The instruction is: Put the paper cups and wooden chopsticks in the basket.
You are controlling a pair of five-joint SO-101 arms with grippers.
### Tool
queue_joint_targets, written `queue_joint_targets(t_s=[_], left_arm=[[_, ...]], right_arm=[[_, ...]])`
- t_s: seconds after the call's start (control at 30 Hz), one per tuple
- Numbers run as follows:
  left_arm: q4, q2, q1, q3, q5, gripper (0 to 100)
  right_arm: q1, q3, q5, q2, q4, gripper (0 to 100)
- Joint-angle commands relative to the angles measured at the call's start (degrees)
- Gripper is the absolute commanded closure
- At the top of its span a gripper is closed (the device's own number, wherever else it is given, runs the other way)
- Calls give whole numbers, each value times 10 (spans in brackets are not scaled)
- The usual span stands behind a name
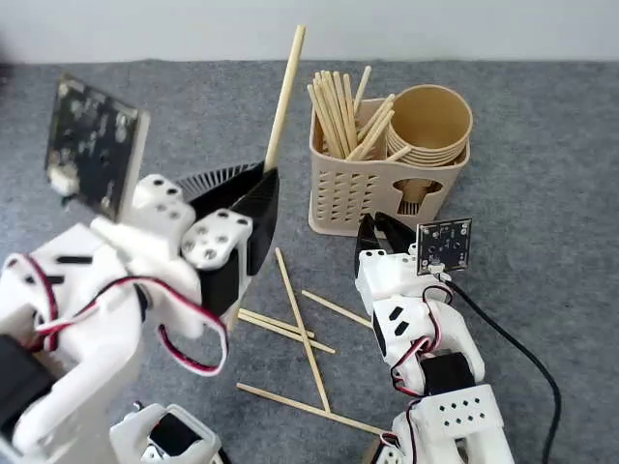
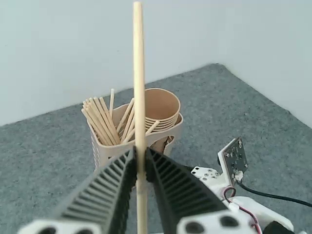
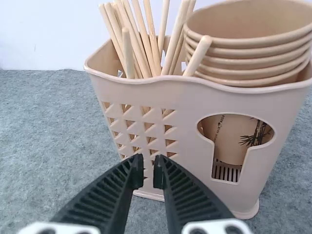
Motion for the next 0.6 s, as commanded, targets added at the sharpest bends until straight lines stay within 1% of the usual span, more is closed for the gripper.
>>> queue_joint_targets(t_s=[0.0,0.07,0.17,0.37,0.57], left_arm=[[-78,-65,-1,98,-11,988],[-144,-102,-1,172,-11,988],[-265,-157,-2,287,-11,988],[-523,-244,-2,504,-6,988],[-809,-287,-2,697,-6,988]], right_arm=[[4,-6,0,2,-9,946],[4,-6,0,2,-9,946],[4,-6,0,2,-9,946],[4,-6,0,2,-9,946],[4,-6,0,2,-9,946]])
